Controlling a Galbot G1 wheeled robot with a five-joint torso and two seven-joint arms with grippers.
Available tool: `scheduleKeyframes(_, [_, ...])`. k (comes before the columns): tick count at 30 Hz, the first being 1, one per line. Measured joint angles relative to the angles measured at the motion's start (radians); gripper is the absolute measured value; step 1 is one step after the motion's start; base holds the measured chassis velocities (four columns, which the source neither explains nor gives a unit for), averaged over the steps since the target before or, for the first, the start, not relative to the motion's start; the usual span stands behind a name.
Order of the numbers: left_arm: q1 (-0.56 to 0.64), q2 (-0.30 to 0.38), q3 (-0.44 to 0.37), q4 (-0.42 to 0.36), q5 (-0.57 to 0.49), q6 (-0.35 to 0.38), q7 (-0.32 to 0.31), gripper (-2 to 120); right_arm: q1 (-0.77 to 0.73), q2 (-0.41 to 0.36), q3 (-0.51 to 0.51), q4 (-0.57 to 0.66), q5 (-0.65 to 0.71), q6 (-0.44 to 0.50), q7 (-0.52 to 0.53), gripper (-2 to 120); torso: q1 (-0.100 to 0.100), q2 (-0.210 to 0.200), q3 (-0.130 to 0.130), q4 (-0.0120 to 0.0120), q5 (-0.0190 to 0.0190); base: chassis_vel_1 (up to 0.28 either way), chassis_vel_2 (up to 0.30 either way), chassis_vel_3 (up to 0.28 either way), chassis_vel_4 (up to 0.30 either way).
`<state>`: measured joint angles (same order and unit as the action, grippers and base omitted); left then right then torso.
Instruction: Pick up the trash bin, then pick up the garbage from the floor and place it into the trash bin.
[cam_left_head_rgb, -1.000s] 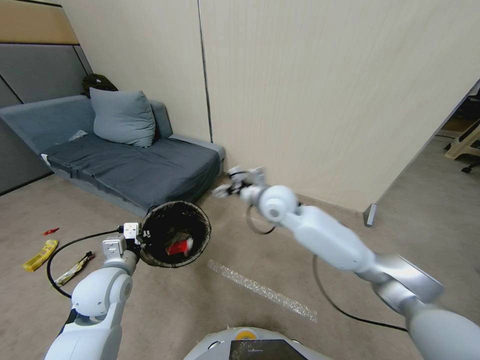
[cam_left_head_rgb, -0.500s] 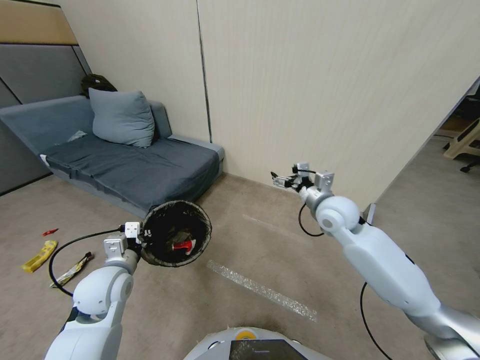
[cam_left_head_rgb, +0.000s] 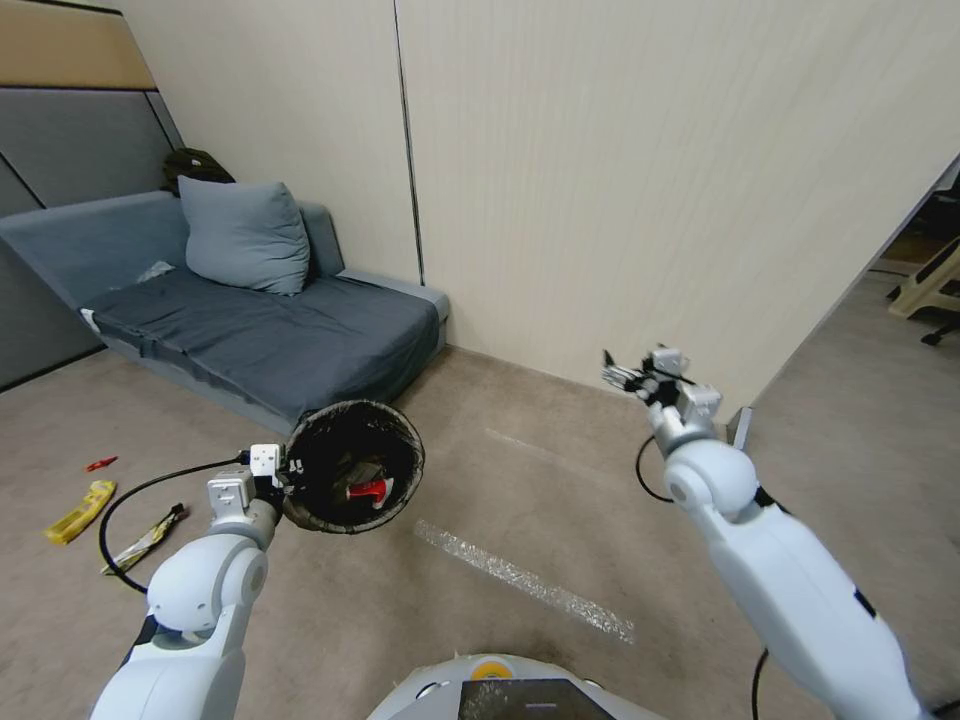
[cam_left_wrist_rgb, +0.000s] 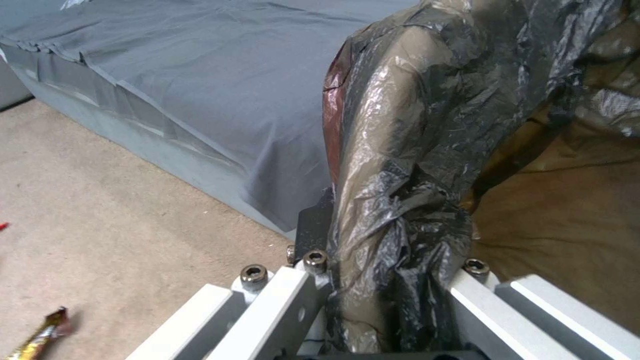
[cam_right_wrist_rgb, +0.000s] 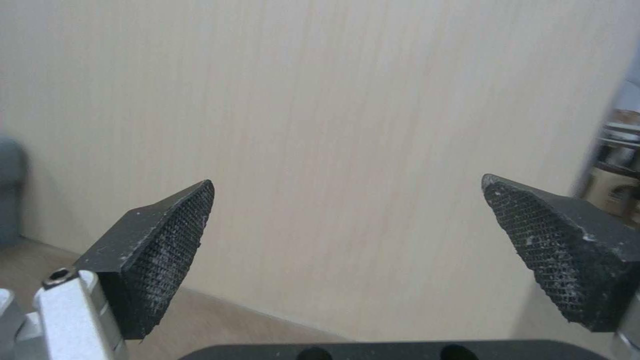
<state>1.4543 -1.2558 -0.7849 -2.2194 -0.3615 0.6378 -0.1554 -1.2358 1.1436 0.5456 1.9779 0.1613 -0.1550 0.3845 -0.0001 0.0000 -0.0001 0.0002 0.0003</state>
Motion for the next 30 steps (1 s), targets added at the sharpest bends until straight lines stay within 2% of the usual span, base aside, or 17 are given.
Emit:
scheduleKeyframes(2, [0.007,-0.012,0.005,-0.002,0.000,-0.012,0.000,1,-0.048,0.081,0.026,-0.034,-0.081,0.053,-0.013,100,0.000,0.000,0.000,-0.0002,-0.0003,0.000,0.000,0.000,0.000])
scheduleKeyframes(3, [0.007,-0.012,0.005,-0.002,0.000,-0.012,0.000,1,-0.048,0.081,0.026,-0.034,-0.081,0.053,-0.013,100,0.000,0.000,0.000,-0.0002,-0.0003,0.000,0.000,0.000,0.000])
scheduleKeyframes(7, [0.013,-0.024,0.009,-0.012,0.003,-0.022,-0.001,1,-0.081,0.160,0.065,-0.080,-0.127,0.158,-0.015,100,0.000,0.000,0.000,-0.0003,-0.0003,0.000,0.000,0.000,0.000])
scheduleKeyframes(30, [0.022,-0.025,-0.010,-0.041,-0.010,0.003,0.009,1,-0.078,0.171,0.079,-0.058,-0.125,0.120,-0.047,100,0.000,0.000,0.000,-0.0001,-0.0003,0.000,0.000,0.000,0.000])
